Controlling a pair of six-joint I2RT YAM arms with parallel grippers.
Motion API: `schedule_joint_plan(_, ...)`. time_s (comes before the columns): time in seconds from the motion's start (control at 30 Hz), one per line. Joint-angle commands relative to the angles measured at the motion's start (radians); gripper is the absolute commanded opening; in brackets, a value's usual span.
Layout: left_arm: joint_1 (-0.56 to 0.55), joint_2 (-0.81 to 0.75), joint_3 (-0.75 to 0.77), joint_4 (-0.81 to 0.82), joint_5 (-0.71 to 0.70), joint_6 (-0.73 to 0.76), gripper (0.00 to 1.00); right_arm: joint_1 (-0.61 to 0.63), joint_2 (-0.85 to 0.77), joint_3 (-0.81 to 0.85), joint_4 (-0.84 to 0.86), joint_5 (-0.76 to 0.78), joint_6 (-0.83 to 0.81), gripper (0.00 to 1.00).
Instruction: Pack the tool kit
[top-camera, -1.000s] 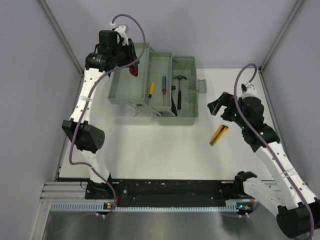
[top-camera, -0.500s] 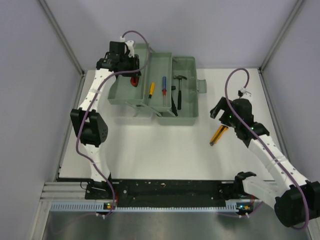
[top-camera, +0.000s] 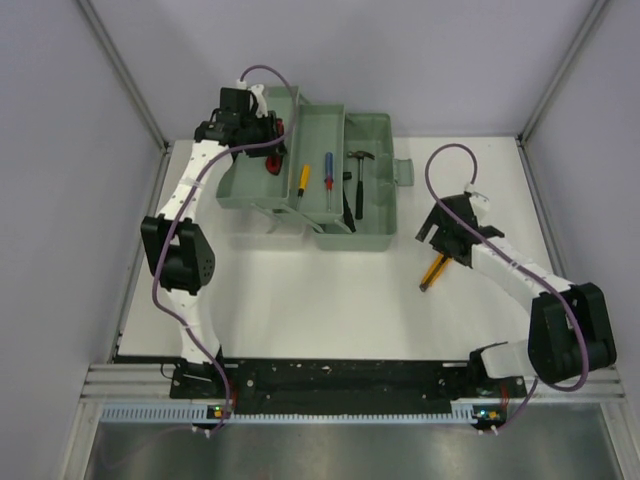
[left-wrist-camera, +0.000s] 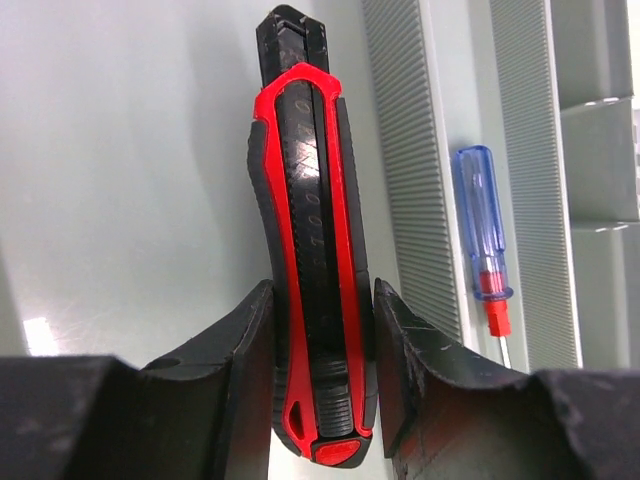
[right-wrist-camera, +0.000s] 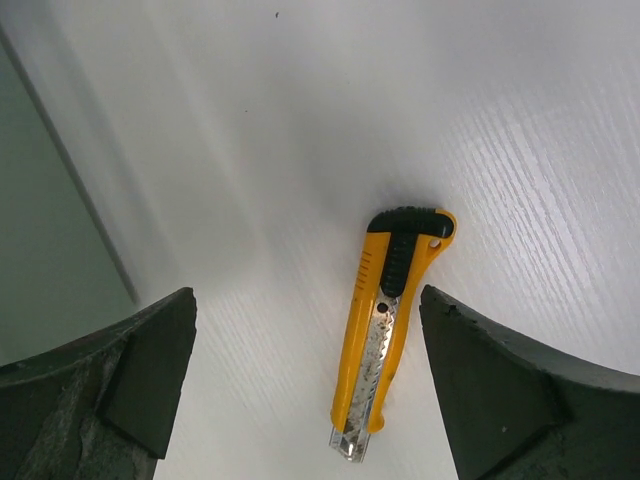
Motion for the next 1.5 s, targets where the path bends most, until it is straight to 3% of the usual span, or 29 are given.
schedule_joint_plan(0.0, -0.001, -0.045, -0.026, -0.022, 0.057, -0.068, 0.45, -0.005, 0.069, 0.075, 0.020, 0.070, 0.045, 0.90)
schedule_joint_plan(0.03, -0.001, -0.048, -0.023, -0.028, 0.045, -0.072, 0.52, -0.006, 0.101, 0.084, 0.019, 0.075, 0.045, 0.89)
schedule_joint_plan(0.37, 0.010, -0.129, -0.011, -0.027, -0.038, -0.058, 0.68, -0.006, 0.220, 0.106, -0.052, 0.185, 0.064, 0.79)
schedule_joint_plan(0.6, 0.010, -0.241, -0.012, 0.044, 0.004, -0.104, 0.75, -0.005, 0.224, 0.086, -0.060, 0.194, 0.058, 0.74)
schedule_joint_plan(0.87, -0.013, -0.413, -0.101, 0.101, 0.073, -0.110, 0.82, -0.006, 0.262, 0.055, -0.096, 0.165, 0.163, 0.71)
schedule_joint_plan(1.03, -0.024, -0.523, -0.211, 0.173, 0.238, -0.118, 0.86, -0.005, 0.299, 0.064, -0.092, 0.151, 0.171, 0.56)
schedule_joint_plan(1.23, -0.073, -0.641, -0.404, 0.303, 0.421, -0.176, 0.88, -0.005, 0.286, 0.070, -0.081, 0.141, 0.157, 0.05)
schedule_joint_plan(1.27, -0.095, -0.658, -0.450, 0.325, 0.430, -0.182, 0.88, -0.006, 0.270, 0.070, -0.080, 0.138, 0.148, 0.01)
schedule_joint_plan(1.47, -0.248, -0.730, -0.675, 0.476, 0.406, -0.231, 0.88, -0.005, 0.079, 0.054, -0.073, 0.105, 0.069, 0.00)
